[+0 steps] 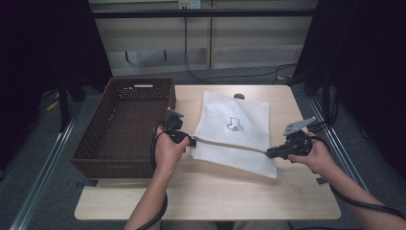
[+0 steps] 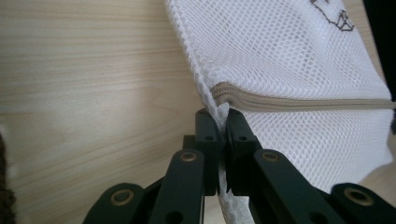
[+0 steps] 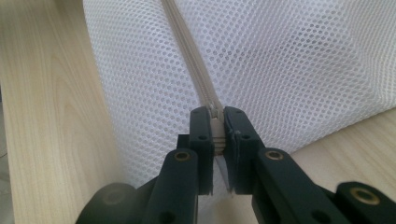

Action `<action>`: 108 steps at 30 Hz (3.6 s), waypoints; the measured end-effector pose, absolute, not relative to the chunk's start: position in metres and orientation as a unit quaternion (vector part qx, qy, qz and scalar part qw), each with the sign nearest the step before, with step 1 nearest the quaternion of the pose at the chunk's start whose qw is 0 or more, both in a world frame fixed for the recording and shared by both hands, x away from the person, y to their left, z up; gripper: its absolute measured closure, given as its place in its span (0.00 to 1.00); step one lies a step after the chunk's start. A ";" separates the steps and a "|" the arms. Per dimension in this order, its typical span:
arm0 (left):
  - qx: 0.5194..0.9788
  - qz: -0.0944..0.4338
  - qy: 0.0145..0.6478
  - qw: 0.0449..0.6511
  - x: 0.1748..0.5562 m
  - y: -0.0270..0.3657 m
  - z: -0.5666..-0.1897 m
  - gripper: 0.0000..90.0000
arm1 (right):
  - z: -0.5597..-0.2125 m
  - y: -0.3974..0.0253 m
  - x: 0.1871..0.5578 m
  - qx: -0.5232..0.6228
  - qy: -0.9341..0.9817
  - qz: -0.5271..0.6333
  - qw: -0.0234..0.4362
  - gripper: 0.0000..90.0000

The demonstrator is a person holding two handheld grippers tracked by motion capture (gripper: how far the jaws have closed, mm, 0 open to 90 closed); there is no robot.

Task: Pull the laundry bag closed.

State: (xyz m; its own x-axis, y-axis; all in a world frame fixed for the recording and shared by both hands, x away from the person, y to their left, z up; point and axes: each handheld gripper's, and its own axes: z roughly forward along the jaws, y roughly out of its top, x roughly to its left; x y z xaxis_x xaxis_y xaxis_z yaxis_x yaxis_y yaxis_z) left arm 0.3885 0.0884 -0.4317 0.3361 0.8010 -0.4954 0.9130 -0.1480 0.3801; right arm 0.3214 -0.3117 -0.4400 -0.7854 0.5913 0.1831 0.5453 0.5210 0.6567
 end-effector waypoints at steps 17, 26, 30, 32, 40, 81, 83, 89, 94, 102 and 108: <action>0.758 -0.072 0.569 0.311 0.389 0.088 -0.431 0.96 | -0.442 -0.317 0.321 0.325 0.873 0.362 0.033 0.92; 0.754 -0.071 0.575 0.310 0.389 0.089 -0.431 0.96 | -0.443 -0.325 0.319 0.332 0.870 0.363 0.032 0.92; 0.756 -0.073 0.572 0.310 0.389 0.090 -0.431 0.96 | -0.443 -0.327 0.318 0.332 0.868 0.368 0.032 0.92; 0.751 -0.074 0.577 0.313 0.389 0.089 -0.431 0.96 | -0.443 -0.327 0.318 0.330 0.868 0.370 0.031 0.92; 0.756 -0.074 0.571 0.311 0.389 0.088 -0.431 0.96 | -0.445 -0.332 0.317 0.335 0.869 0.364 0.031 0.92; 0.765 -0.072 0.539 0.346 0.380 0.075 -0.423 0.35 | -0.439 -0.331 0.326 0.379 0.854 0.352 0.050 0.43; 0.762 -0.076 0.538 0.352 0.380 0.074 -0.423 0.31 | -0.437 -0.331 0.326 0.381 0.854 0.350 0.057 0.39; 0.770 -0.072 0.521 0.362 0.377 0.074 -0.421 0.21 | -0.429 -0.330 0.319 0.387 0.850 0.354 0.061 0.29; 0.770 -0.071 0.517 0.366 0.374 0.077 -0.422 0.16 | -0.430 -0.332 0.313 0.389 0.851 0.348 0.067 0.24; 0.774 -0.073 0.504 0.376 0.366 0.076 -0.425 0.13 | -0.430 -0.334 0.304 0.398 0.844 0.353 0.068 0.22; 0.785 -0.082 0.489 0.371 0.359 0.076 -0.428 0.13 | -0.431 -0.336 0.298 0.403 0.839 0.359 0.066 0.21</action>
State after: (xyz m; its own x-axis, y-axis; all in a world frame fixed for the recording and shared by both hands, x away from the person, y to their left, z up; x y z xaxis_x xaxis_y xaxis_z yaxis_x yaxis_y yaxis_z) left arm 0.3592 0.0761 -0.4285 0.5080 0.7075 -0.4912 0.8286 -0.2456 0.5031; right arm 0.2984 -0.3357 -0.4308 -0.6659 0.7241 0.1794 0.6301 0.4173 0.6548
